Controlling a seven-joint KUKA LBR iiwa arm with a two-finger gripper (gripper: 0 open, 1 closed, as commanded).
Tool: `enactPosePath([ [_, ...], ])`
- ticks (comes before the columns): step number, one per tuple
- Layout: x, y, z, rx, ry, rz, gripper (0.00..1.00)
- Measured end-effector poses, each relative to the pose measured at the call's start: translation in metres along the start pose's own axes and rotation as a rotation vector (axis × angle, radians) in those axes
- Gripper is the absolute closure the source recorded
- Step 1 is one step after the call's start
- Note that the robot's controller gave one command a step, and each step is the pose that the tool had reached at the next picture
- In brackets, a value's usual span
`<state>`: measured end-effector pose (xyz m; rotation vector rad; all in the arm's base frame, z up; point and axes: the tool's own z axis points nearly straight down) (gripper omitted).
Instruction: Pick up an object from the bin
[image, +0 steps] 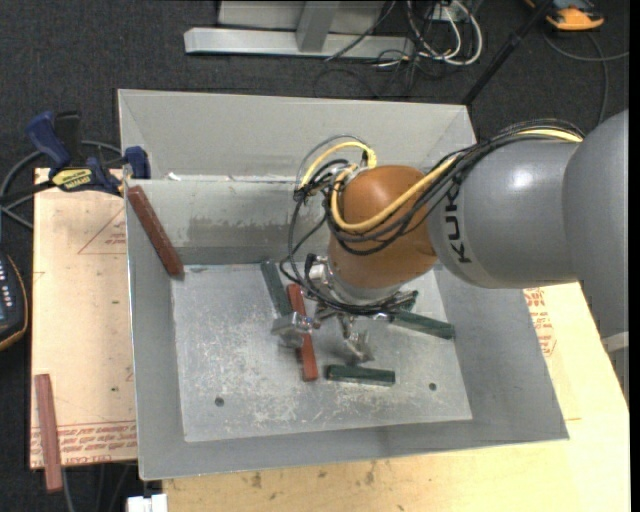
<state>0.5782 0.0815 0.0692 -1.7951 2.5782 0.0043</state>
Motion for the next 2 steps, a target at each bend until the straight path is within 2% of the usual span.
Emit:
enactPosePath([
  [1,0.000,-0.002,-0.003,0.004,-0.001,0.002,1.00],
  [2,0.032,0.010,-0.187,0.011,-0.004,0.005,1.00],
])
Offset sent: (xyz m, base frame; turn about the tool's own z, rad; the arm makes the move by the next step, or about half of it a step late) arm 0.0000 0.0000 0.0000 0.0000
